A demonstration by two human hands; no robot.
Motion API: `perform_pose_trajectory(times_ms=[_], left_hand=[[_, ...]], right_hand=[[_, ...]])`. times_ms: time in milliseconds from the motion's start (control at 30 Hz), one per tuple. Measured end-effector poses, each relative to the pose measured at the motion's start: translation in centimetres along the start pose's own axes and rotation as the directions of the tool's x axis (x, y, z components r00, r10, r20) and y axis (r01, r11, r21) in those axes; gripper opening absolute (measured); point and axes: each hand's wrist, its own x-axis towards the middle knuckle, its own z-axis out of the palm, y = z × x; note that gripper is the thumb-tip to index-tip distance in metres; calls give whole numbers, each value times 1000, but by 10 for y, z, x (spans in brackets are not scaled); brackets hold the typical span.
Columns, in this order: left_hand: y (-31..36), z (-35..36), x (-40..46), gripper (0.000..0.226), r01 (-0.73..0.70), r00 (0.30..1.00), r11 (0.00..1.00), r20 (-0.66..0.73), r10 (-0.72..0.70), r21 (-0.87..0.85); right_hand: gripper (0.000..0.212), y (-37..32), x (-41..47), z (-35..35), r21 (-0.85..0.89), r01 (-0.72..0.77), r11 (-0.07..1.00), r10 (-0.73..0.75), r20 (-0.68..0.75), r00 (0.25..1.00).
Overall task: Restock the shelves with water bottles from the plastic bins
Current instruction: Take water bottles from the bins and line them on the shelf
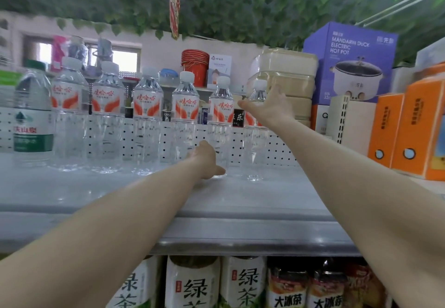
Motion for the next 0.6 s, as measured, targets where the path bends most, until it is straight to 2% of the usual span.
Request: perform_pose_trajectory(times_ms=[100,167,600], left_hand=[[0,0,2,77,7,1000,1000,9,-7,12],[1,-1,3,78,8,1000,1000,19,-8,28],[0,-3,3,78,7,999,999,46,-9,34]], right_hand=[[77,-4,2,7,5,107,994,-106,-39,994],[71,-3,3,12,-19,159,987,-160,-46,986],[68,7,5,19,82,221,972,-224,31,974]])
